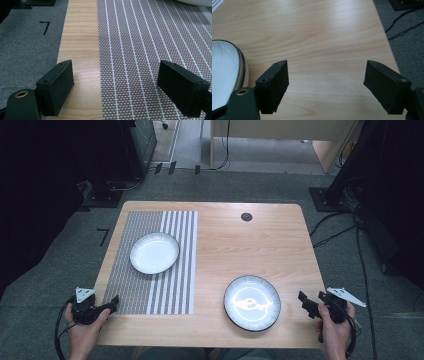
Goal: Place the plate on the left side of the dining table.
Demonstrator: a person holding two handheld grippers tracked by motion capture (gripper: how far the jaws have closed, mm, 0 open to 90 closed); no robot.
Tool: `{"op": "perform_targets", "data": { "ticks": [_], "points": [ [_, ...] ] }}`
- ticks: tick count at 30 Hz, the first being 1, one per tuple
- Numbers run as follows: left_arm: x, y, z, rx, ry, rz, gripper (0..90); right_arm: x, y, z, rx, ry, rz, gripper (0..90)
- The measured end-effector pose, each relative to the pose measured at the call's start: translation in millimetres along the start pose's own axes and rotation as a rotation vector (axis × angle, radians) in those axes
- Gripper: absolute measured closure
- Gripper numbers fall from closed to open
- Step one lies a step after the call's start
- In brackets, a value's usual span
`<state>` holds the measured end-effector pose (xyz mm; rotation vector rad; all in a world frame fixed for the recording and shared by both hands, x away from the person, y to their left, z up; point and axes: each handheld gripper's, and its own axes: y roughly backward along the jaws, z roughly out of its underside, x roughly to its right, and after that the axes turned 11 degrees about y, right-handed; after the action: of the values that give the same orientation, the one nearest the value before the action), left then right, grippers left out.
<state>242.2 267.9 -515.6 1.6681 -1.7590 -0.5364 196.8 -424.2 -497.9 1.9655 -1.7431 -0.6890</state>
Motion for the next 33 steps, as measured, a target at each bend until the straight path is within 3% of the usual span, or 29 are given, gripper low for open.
{"op": "perform_targets", "data": {
  "ticks": [12, 21, 25, 33],
  "points": [
    [1.3, -0.4, 0.3, -0.003, -0.013, -0.01, 13.4, 22.8, 12.1, 22.2, -0.043, 0.003, 0.075, 20.2],
    [1.8, -0.6, 0.3, -0.005, -0.019, -0.012, 13.4, 10.4, 4.8, 31.7, -0.09, 0.059, 0.113, 19.5],
    [1.5, -0.5, 0.3, -0.007, -0.021, -0.011, 13.4, 0.5, -1.1, 36.8, -0.071, 0.125, 0.16, 11.1],
    [1.3, -0.7, -0.1, -0.008, -0.023, -0.01, 13.4, -4.6, -0.7, 44.5, -0.045, 0.123, 0.167, 2.3]
  ]
}}
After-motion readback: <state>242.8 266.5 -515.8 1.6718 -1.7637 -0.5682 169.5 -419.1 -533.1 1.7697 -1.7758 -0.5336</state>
